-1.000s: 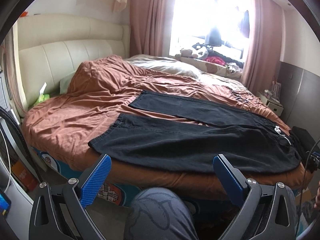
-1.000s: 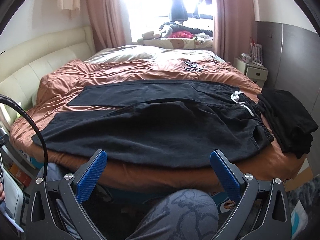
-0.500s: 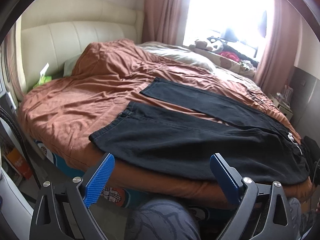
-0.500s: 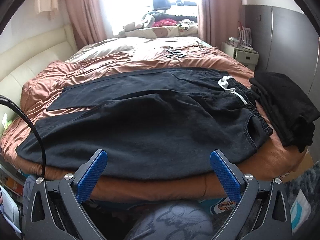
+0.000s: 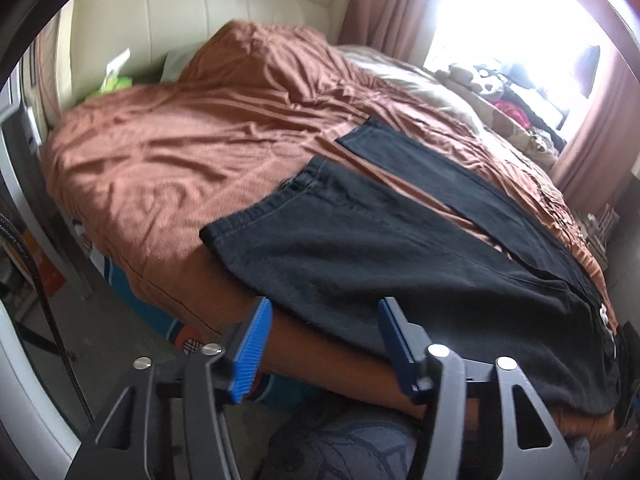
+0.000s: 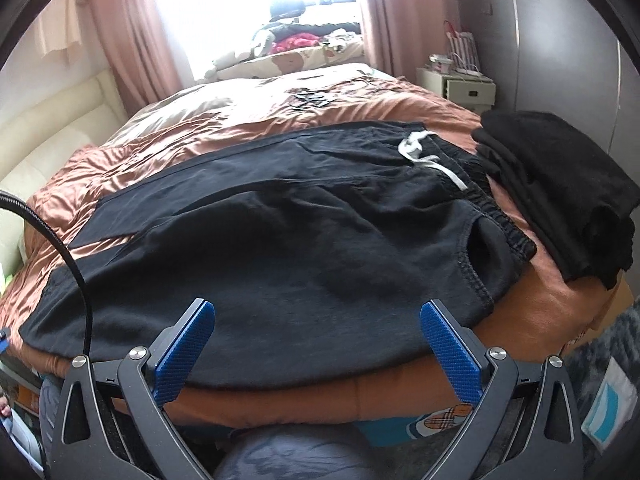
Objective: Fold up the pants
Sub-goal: 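Grasp the pant leg hem with the left gripper while the right gripper grasps the elastic waistband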
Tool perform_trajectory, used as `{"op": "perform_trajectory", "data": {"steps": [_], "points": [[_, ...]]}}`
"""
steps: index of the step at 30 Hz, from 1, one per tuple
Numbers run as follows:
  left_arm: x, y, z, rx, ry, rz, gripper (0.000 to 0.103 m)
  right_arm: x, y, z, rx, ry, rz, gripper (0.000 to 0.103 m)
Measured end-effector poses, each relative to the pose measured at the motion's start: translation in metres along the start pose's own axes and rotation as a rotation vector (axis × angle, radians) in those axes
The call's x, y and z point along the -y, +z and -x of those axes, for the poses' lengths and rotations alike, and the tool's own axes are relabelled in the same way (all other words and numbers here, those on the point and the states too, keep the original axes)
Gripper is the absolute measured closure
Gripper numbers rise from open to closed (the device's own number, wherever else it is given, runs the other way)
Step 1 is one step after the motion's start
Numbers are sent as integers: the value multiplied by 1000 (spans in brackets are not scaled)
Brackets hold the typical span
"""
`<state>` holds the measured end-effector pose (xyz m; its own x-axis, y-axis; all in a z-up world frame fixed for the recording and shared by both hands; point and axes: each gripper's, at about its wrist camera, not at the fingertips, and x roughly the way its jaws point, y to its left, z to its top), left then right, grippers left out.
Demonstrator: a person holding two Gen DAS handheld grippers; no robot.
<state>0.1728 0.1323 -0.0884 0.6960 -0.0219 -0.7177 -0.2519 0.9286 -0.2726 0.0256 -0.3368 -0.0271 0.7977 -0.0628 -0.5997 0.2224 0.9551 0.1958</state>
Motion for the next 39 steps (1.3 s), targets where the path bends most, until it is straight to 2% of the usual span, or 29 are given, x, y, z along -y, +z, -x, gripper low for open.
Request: {"op": "perform_trajectory", "data": {"steps": [3,11,15,17,25,27,29,34,39], "points": [[-10,1,-15,-30,-6,52,47,11,0,-8,-22,-1,-25,12],[-29,1,-46,-91,-31,156,48,38,5,-27,-79,-14,-101,13],[-34,2,-59,-119,-58,201,57,54,4,-33,-92,-26,-144,13],[-38,3,-65,-121,-57,225,61,62,3,-35,-97,-25,-159,17],[-59,19,-78,-84,-56,333,77,101,-3,-34,-107,-33,-245,19],[-64,24,-81,-83,-40,350,90,110,-5,-34,-105,-28,-275,19],[-68,28,-81,-79,-42,376,96,121,-6,-31,-101,-28,-302,19],[-62,39,-68,-32,-55,361,100,144,-14,-21,-93,-14,-371,19],[-55,50,-57,12,-79,352,101,158,-10,-29,-72,27,-419,19]]}}
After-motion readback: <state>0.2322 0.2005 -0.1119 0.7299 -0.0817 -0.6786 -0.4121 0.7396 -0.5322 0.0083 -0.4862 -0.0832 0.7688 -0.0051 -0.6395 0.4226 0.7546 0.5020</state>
